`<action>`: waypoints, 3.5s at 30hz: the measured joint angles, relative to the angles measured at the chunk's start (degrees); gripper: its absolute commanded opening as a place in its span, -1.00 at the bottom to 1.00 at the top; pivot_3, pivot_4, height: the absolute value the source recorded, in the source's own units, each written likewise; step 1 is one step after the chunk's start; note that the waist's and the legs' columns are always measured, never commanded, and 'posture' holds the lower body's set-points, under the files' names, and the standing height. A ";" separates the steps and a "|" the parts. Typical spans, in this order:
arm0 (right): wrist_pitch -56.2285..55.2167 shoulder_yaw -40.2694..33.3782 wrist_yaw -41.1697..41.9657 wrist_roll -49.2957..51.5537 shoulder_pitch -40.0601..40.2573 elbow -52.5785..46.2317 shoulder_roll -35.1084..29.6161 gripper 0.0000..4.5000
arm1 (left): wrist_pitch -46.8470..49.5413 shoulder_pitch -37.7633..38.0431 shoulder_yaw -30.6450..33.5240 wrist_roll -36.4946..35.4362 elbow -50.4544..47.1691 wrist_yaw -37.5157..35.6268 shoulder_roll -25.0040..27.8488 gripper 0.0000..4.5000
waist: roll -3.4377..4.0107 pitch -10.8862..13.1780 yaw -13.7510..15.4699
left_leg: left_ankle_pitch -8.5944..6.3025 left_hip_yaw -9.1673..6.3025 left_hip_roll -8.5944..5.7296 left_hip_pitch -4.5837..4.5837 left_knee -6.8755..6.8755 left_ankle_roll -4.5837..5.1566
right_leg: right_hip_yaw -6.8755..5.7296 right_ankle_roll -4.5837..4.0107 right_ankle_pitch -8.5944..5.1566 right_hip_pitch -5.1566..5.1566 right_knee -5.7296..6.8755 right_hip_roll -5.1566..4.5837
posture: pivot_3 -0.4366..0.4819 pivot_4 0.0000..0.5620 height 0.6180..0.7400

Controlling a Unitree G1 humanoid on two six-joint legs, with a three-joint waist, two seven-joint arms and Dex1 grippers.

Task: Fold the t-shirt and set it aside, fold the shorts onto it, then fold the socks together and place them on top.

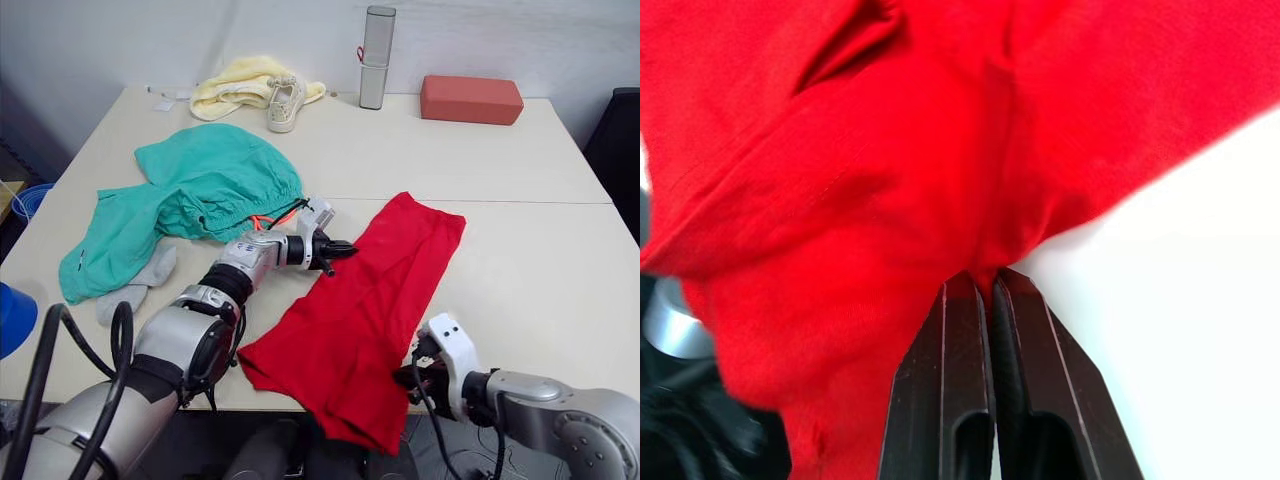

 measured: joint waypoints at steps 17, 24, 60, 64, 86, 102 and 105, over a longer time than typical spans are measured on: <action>-18.08 11.24 19.46 -18.70 -13.01 22.03 -12.25 -1.00 | 19.73 20.76 4.91 -7.85 -40.47 21.23 -3.46 -0.98 | 0.02 0.01 0.18 | 0.12 0.04 0.00 -0.01 0.06 -0.21 | 0.02 0.00 0.00 -0.02 0.26 0.03 | -0.05 -0.47 1.00; -22.50 13.50 25.80 -22.95 -14.61 25.76 -12.68 -1.00 | 24.32 27.01 4.58 -8.83 -52.43 27.04 -4.47 -0.98 | 0.02 0.01 0.27 | 0.12 0.03 0.00 -0.01 0.11 -0.23 | 0.01 0.00 0.00 0.01 0.08 0.03 | -0.05 -0.47 1.00; -138.51 6.70 72.00 -50.51 -20.82 86.07 -10.33 1.00 | -57.75 44.82 -6.72 -0.26 -49.71 -21.47 37.38 0.97 | 0.52 0.11 -0.87 | 0.05 0.16 0.03 0.37 -0.04 -0.21 | 0.04 -0.03 -0.01 0.33 -0.16 0.00 | -0.05 -0.47 1.00; -148.47 10.76 71.17 -51.14 -25.20 91.47 -9.23 1.00 | -67.10 41.96 -9.35 2.45 -46.03 -20.37 35.42 0.97 | 0.52 0.10 -1.60 | -0.09 0.13 0.15 1.30 -0.20 -0.20 | -0.04 -0.07 -0.03 1.32 -0.46 0.03 | -0.05 -0.47 1.00; -163.87 28.71 54.68 -52.78 -30.25 92.40 -5.80 1.00 | -80.86 35.41 -18.37 16.83 -38.17 -3.05 28.32 0.97 | 0.53 -0.54 -2.69 | -0.42 -0.05 0.27 2.12 -0.33 -0.30 | -0.15 -0.18 -0.09 2.25 -0.75 0.03 | -0.05 -0.47 1.00; -165.82 34.41 44.79 -55.34 -28.16 87.66 -6.47 1.00 | -78.07 36.67 -22.39 14.61 -40.73 -1.40 28.11 0.97 | 0.64 -0.60 -2.68 | -0.49 -0.05 0.29 2.10 -0.41 -0.16 | -0.23 -0.21 -0.11 2.29 -1.01 0.03 | -0.05 -0.47 1.00; -167.73 33.69 42.16 -58.49 -28.42 87.67 -7.17 1.00 | -77.99 36.66 -22.51 14.49 -40.81 -1.35 28.16 0.97 | 0.67 -0.59 -2.66 | -0.49 -0.05 0.29 2.09 -0.41 -0.15 | -0.23 -0.21 -0.11 2.30 -1.03 0.03 | -0.05 -0.47 1.00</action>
